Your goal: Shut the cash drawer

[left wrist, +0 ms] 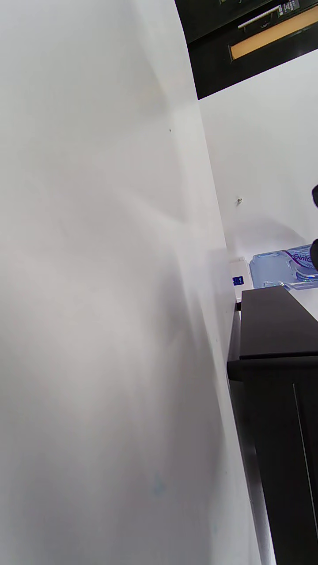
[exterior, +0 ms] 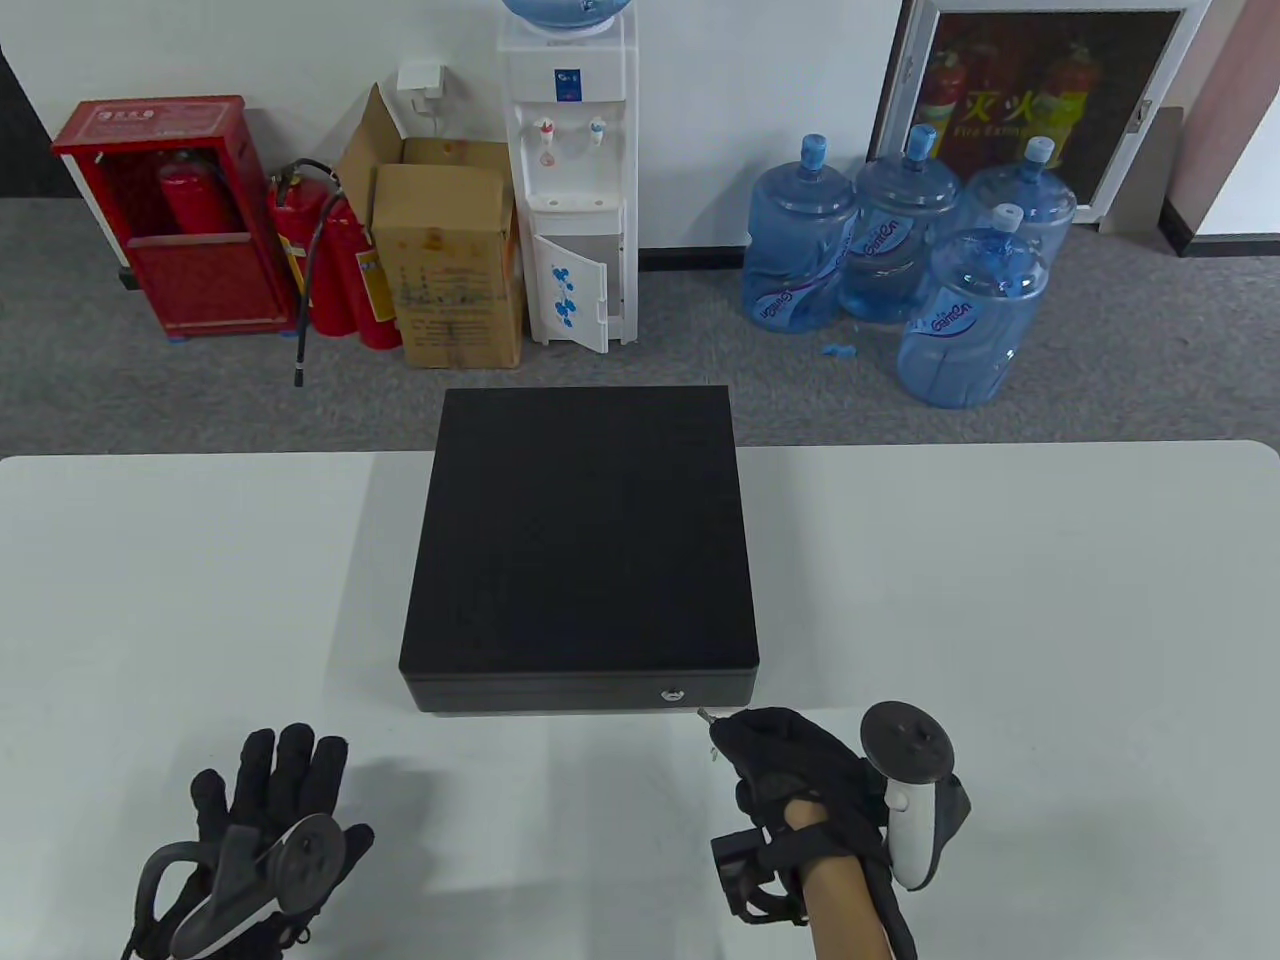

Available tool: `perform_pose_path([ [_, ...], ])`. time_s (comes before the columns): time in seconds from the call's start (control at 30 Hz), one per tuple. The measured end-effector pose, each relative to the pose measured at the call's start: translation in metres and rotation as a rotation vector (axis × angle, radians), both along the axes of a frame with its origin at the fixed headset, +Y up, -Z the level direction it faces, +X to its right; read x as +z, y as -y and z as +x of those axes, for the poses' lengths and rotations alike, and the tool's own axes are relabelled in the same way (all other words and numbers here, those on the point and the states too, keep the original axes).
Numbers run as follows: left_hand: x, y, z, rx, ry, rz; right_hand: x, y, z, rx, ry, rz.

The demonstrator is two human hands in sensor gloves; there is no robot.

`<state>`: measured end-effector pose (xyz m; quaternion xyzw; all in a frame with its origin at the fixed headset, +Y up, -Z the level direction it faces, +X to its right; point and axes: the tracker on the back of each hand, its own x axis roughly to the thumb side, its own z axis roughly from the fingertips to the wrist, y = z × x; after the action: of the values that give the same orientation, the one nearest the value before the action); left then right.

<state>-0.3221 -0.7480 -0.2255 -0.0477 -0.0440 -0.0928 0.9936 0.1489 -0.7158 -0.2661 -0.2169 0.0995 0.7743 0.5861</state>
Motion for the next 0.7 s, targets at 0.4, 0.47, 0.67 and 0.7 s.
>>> perform_pose_path([
  [0.4, 0.001, -0.001, -0.001, -0.001, 0.001, 0.011, 0.018, 0.005, 0.030, 0.016, 0.027, 0.079],
  [0.47, 0.001, -0.001, -0.002, 0.001, -0.003, 0.014, 0.022, 0.007, 0.038, 0.010, 0.046, 0.086],
  [0.67, 0.001, -0.001, -0.001, -0.004, 0.000, 0.021, 0.026, 0.016, 0.066, 0.007, 0.112, 0.096],
  [0.7, 0.001, -0.002, -0.001, -0.003, 0.000, 0.023, 0.026, 0.017, 0.072, 0.013, 0.126, 0.092],
])
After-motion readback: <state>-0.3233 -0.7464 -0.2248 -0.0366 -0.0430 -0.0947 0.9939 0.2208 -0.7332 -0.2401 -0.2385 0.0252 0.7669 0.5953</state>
